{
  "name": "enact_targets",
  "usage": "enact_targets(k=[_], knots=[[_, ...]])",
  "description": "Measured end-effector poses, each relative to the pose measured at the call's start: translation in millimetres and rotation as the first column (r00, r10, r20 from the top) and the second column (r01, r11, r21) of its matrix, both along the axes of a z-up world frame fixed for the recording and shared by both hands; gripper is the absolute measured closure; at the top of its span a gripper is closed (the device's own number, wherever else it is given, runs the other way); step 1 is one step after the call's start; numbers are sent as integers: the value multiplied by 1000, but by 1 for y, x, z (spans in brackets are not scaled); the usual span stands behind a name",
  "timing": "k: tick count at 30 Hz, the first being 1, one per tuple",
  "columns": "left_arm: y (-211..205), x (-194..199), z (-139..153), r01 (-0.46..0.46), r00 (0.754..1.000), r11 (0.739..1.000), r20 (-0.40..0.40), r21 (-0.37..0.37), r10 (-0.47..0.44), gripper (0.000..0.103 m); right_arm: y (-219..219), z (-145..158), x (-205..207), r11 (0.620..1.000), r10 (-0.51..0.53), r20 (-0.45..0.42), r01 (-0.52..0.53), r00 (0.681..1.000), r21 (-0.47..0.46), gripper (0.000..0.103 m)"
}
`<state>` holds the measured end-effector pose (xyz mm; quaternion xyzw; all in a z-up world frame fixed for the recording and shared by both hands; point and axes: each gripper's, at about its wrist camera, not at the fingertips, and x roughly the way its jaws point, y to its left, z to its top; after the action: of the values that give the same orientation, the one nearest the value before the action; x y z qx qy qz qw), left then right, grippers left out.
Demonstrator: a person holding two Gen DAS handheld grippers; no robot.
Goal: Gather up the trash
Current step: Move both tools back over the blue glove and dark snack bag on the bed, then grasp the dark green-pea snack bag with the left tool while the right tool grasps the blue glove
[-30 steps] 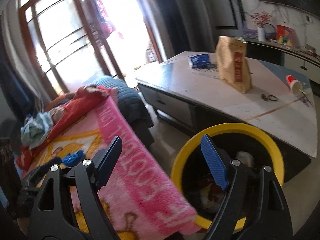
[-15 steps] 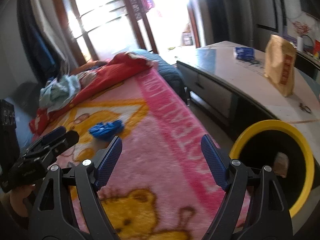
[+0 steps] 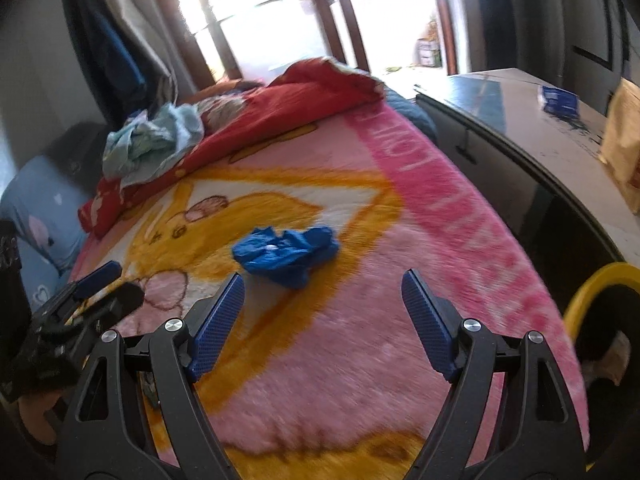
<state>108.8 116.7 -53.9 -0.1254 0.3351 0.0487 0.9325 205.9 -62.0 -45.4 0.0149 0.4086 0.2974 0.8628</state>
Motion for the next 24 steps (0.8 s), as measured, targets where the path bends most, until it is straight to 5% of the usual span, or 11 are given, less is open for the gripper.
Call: enact_targets(k=[12,15,18,20,24], knots=[[11,-23,-39,78,989,991,-119,-112,-92,8,73,-34,29,989,69,-54,-76,996,-129,31],[4,-27,-45,106,983,988,-140,-112,-122,17,78,-42,32,988,60,-63,-68,996,-142,33],[-3,-29,-49,125,978,988,-158,-95,-139,28,76,-47,34,987,44,-65,-54,997,-149,49],[-7,-28,-52,135,974,988,-170,-82,-147,39,72,-47,34,986,32,-50,-40,998,-161,74],[-14,-27,-53,157,969,986,-187,-56,-164,58,52,-45,38,993,8,-71,-17,997,-117,88]])
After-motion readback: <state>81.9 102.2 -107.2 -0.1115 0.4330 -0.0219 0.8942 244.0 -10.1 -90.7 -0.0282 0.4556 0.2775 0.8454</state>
